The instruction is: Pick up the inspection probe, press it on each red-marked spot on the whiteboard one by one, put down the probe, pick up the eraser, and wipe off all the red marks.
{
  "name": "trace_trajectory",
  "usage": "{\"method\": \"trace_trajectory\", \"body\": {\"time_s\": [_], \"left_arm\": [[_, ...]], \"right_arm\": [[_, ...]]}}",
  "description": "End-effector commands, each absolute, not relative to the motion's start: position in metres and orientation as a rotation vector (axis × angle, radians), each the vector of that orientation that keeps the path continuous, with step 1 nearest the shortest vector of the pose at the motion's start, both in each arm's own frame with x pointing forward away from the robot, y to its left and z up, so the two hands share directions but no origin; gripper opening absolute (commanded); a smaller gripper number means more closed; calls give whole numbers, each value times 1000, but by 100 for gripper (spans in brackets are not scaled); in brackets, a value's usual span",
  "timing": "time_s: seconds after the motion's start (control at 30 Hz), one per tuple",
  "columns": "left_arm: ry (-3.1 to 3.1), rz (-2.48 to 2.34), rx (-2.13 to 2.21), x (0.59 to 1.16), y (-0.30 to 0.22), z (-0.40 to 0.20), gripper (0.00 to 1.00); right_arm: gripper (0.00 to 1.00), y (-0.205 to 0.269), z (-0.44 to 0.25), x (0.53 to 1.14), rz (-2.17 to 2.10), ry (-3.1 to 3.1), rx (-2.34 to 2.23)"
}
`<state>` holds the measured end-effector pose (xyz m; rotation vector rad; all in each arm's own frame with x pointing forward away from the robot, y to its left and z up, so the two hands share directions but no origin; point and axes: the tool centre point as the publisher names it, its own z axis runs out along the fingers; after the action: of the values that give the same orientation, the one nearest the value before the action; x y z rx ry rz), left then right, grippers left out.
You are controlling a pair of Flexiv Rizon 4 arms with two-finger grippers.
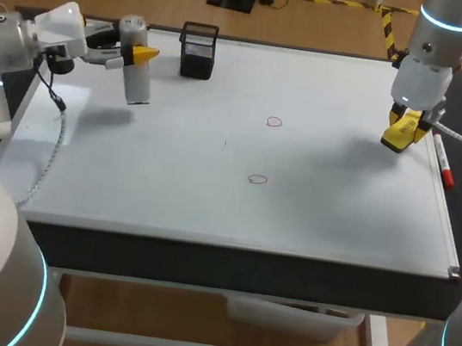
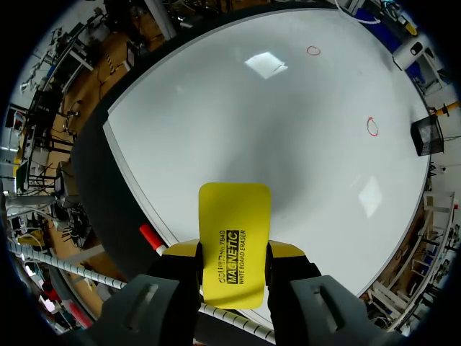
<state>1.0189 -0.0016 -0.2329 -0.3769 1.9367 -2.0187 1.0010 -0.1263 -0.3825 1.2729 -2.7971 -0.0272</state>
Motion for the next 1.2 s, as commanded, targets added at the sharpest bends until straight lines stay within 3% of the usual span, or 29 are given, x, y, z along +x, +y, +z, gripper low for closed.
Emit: {"method": "trace_trajectory", "body": {"time_s": [0.03, 0.5, 1.2], "left_arm": [[1934, -2016, -383, 1016, 0, -231, 0], [1934, -2016, -383, 1016, 0, -231, 0], [1934, -2016, -383, 1016, 0, -231, 0]], "right_arm": [[0, -127, -382, 1001, -23, -2794, 1274], [0, -116, -381, 1007, -17, -2773, 1332], [0, 23, -371, 1053, 48, -2526, 1786]]}}
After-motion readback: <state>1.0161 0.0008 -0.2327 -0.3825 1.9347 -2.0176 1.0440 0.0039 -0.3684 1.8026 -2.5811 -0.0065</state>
